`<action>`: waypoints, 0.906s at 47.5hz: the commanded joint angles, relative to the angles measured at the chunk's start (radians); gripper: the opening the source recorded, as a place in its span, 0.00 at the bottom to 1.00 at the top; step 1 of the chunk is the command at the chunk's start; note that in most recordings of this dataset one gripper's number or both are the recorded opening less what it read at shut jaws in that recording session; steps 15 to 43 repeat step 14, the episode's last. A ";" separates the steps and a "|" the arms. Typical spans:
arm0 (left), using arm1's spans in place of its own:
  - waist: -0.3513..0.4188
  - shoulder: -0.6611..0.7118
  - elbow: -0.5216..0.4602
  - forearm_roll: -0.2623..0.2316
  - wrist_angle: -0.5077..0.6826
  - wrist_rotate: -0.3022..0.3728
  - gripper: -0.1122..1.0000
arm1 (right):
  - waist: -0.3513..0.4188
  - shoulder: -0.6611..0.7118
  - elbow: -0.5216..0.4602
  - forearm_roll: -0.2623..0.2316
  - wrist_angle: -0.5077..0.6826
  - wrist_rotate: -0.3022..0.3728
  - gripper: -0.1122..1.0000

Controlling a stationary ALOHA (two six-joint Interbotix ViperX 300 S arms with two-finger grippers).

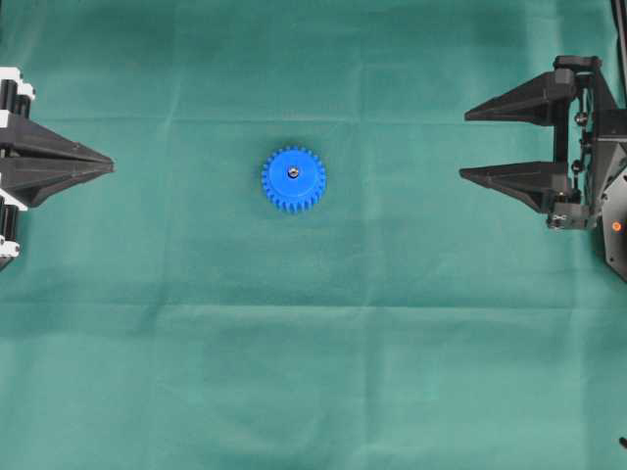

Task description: Insert the shaft placed at a random location into the center hole of the medium gear at another random location.

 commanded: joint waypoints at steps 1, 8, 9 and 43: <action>0.002 0.003 -0.018 0.003 -0.005 -0.002 0.10 | 0.000 0.002 -0.014 -0.002 0.000 0.006 0.83; 0.002 0.003 -0.018 0.003 -0.005 0.000 0.10 | 0.000 0.002 -0.012 -0.003 -0.002 0.006 0.83; 0.000 0.003 -0.018 0.003 -0.005 0.000 0.10 | 0.000 0.003 -0.014 -0.003 -0.002 0.006 0.83; 0.002 0.003 -0.018 0.003 -0.005 0.000 0.10 | 0.000 0.003 -0.012 -0.003 -0.003 0.006 0.83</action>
